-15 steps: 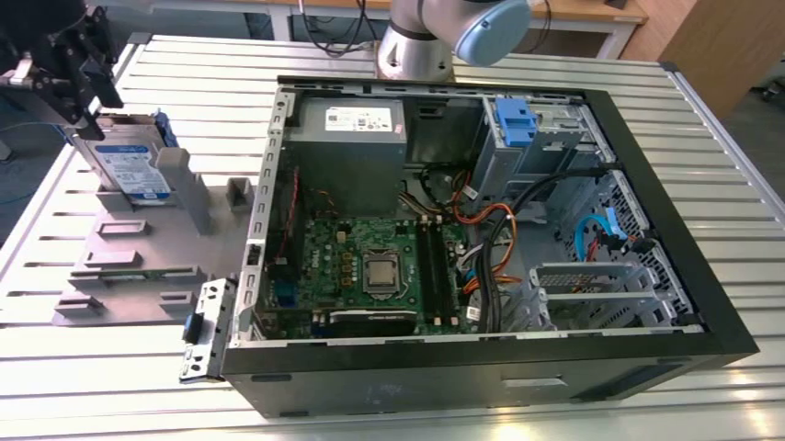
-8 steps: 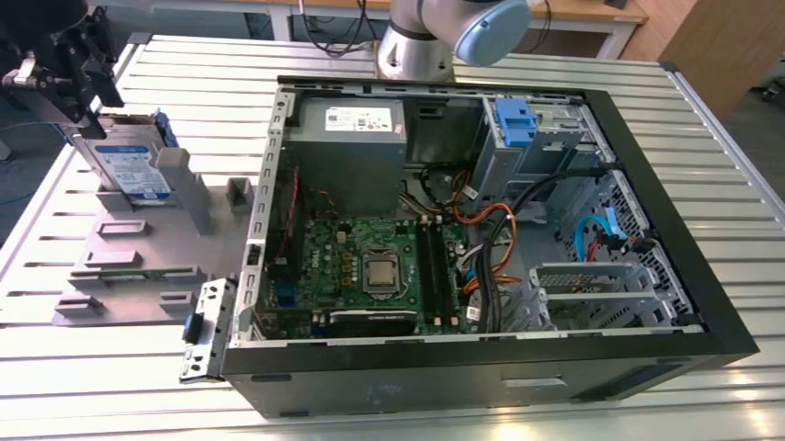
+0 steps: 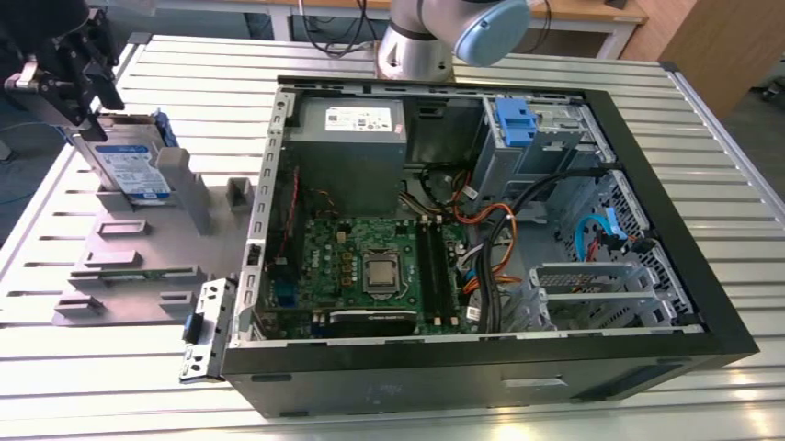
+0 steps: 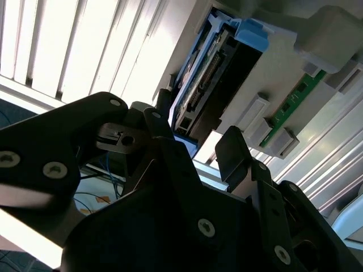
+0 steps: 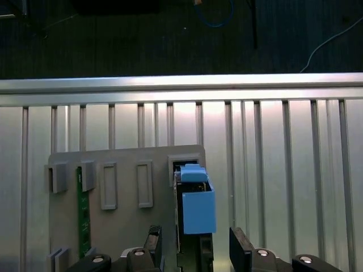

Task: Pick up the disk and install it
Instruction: 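Pick up the disk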

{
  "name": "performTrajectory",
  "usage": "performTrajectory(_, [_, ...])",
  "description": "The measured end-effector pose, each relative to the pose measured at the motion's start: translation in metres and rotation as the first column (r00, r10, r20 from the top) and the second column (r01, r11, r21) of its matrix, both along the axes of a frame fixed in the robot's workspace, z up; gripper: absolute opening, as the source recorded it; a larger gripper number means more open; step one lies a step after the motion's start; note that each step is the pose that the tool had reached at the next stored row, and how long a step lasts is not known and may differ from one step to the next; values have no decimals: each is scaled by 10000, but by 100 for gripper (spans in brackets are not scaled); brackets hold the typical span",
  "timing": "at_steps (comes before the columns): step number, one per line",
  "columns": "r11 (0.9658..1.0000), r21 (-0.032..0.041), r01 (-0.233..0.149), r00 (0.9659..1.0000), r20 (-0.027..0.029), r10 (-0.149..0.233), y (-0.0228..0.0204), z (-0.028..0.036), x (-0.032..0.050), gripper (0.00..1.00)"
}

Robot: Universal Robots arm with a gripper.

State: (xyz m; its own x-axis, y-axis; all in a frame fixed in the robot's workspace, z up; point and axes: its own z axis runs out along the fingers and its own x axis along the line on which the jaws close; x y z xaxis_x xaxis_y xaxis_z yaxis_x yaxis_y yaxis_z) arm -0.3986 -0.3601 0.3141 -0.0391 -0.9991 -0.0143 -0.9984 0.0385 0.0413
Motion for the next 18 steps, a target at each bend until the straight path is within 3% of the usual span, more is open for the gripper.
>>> performTrajectory(18, [10000, 0, 1, 10000, 0, -1, 1, -75, -37, 59])
